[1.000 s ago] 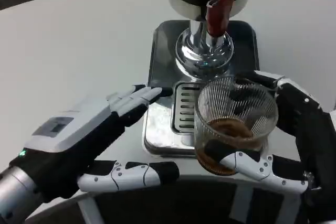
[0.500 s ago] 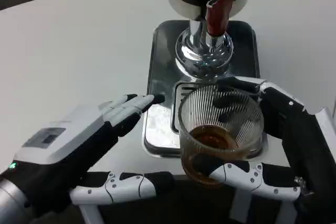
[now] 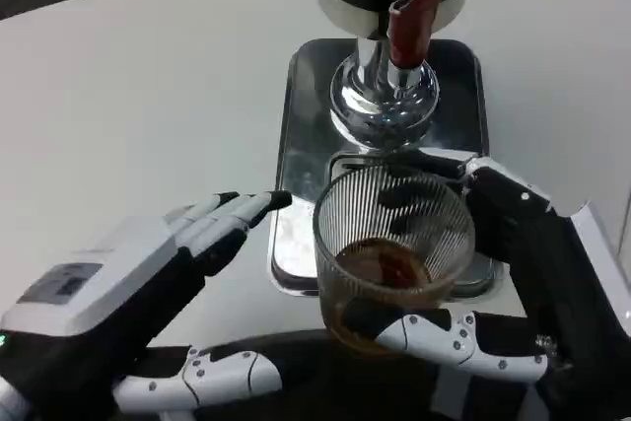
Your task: Grasp the cup under the faucet to collect the drink, then remove the cup.
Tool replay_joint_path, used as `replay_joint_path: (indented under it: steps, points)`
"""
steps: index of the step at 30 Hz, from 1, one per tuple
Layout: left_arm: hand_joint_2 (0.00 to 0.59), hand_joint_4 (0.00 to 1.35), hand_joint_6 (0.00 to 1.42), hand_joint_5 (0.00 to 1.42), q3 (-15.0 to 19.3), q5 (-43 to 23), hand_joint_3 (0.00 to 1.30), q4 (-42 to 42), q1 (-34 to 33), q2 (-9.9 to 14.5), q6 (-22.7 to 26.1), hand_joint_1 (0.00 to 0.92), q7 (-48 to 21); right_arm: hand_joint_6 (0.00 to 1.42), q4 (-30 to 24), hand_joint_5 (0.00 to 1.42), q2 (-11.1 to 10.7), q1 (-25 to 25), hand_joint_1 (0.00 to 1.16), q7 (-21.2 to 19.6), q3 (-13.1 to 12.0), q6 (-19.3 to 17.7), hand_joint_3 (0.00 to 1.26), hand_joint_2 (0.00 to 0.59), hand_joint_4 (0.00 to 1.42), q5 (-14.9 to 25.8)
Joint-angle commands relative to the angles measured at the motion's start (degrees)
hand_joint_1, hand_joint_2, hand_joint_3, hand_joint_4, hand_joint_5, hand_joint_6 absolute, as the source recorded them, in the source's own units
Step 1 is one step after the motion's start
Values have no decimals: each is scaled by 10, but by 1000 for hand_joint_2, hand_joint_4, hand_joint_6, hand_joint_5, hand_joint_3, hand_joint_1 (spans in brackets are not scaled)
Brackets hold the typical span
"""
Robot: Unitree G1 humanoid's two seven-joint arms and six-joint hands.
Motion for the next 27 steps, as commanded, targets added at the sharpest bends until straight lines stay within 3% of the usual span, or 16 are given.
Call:
replay_joint_path:
  steps: [1, 27]
  points:
    - [104, 0, 28, 0, 8, 13, 57, -14, 19, -8, 5, 0, 1, 1127, -18, 1070, 2, -3, 1036, 4, 11, -3, 794, 105, 900, 10]
    - [104, 0, 28, 0, 32, 18, 38, -25, 45, -14, 2, 0, -5, 1147, -16, 1082, -7, -5, 1042, 9, 12, 0, 807, 105, 912, 14]
